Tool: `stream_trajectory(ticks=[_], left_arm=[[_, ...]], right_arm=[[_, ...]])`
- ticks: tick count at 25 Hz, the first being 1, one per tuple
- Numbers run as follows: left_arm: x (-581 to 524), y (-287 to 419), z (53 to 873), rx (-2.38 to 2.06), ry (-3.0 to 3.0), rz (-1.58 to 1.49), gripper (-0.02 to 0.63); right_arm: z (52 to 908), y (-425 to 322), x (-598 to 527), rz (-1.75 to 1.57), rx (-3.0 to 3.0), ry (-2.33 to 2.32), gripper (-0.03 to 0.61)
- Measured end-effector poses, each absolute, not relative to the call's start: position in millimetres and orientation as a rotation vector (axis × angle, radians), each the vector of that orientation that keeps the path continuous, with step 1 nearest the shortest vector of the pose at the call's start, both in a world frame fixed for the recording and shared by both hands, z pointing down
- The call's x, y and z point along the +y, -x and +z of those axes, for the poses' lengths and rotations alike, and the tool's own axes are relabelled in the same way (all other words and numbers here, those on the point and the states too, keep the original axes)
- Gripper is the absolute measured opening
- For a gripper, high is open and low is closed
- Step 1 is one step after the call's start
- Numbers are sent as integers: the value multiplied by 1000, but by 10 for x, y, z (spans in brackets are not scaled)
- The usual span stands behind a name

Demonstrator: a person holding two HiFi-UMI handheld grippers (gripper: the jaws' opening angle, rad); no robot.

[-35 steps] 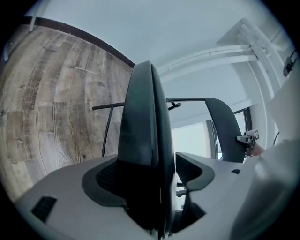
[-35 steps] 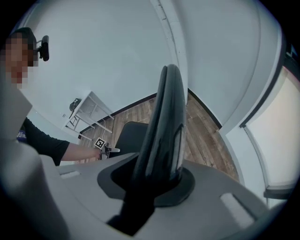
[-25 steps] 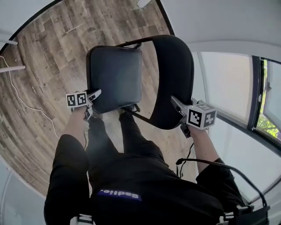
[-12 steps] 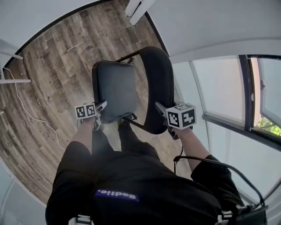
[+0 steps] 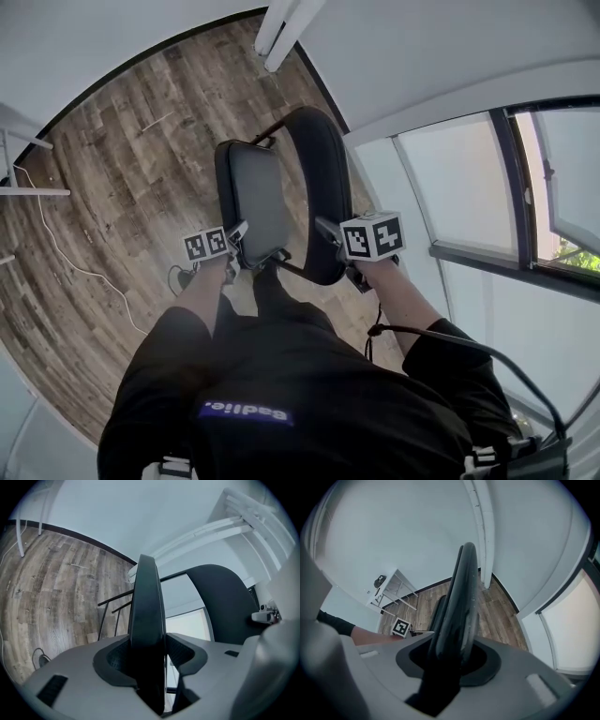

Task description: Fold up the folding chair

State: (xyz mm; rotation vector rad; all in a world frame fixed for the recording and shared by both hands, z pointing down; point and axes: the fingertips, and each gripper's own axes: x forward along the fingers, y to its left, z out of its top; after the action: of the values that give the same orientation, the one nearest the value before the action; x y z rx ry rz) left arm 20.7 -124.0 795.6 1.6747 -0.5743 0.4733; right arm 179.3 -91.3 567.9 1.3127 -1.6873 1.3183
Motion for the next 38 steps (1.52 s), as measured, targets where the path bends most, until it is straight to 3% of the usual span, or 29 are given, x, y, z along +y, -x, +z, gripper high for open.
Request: stream_trajectory(ticks=[16, 38], left_arm=[[-952, -1334, 7396, -505, -1713, 416, 149], [-606, -2730, 7296, -402, -1897, 624, 133]], right_arm=[[5406, -1910, -865, 1366, -1706, -1330, 140], [5372, -2785, -701, 1424, -1653, -1449, 104]])
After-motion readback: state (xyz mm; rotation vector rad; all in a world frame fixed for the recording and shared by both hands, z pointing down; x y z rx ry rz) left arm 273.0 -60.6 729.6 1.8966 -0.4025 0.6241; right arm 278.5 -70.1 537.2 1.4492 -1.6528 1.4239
